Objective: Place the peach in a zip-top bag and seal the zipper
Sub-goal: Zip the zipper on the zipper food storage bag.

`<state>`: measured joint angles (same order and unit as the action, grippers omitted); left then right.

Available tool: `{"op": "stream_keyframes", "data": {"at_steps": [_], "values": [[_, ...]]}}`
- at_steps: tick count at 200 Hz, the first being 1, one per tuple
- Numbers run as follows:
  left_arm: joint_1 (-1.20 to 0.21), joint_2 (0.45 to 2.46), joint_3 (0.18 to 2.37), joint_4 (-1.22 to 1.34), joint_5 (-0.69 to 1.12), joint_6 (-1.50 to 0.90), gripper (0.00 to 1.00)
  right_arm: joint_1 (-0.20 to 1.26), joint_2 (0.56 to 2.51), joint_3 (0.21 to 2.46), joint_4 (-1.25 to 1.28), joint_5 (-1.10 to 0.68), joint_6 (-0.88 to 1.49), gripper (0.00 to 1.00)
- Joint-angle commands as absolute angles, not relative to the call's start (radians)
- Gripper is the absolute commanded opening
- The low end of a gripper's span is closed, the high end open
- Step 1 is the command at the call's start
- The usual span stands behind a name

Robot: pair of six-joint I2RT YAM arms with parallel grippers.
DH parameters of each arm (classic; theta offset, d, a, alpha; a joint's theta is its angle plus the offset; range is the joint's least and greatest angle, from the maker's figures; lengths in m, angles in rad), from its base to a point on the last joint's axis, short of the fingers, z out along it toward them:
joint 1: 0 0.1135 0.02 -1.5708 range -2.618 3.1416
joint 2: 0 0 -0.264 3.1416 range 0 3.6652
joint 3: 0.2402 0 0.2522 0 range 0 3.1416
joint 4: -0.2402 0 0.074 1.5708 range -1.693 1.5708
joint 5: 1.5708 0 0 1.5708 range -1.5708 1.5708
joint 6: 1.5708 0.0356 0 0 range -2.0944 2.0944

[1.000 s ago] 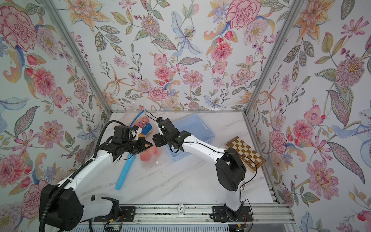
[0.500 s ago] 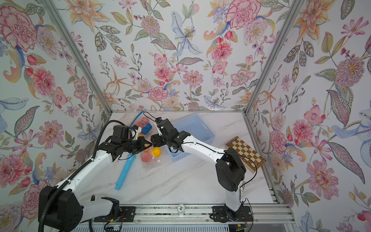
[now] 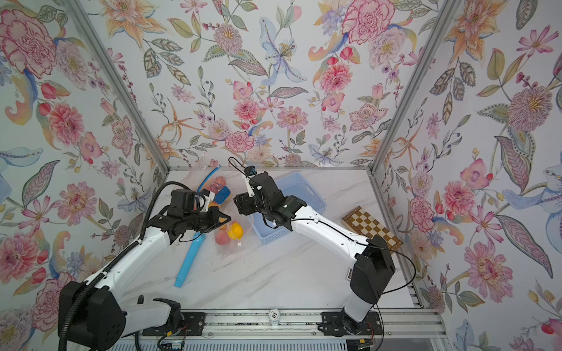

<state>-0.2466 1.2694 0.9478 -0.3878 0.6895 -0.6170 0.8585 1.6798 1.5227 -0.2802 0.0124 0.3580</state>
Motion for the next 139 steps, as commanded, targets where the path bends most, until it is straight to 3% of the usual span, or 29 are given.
{"op": "stream_keyframes", "data": {"at_steps": [1,61,101,121,139], "values": [[-0.233,1.243,0.987,-0.386,0.748,-0.578,0.00,0.823,1.700,1.499,-0.335,-0.025,0.402,0.65],[-0.224,1.233,1.020,-0.453,0.756,-0.524,0.00,0.797,1.789,1.530,-0.387,-0.138,0.414,0.60],[-0.213,1.230,1.042,-0.504,0.723,-0.489,0.00,0.804,1.797,1.545,-0.402,-0.158,0.409,0.30],[-0.207,1.229,1.042,-0.514,0.694,-0.485,0.14,0.810,1.796,1.552,-0.402,-0.164,0.436,0.17],[-0.203,1.218,1.032,-0.503,0.690,-0.489,0.21,0.811,1.804,1.563,-0.404,-0.175,0.476,0.13]]}}
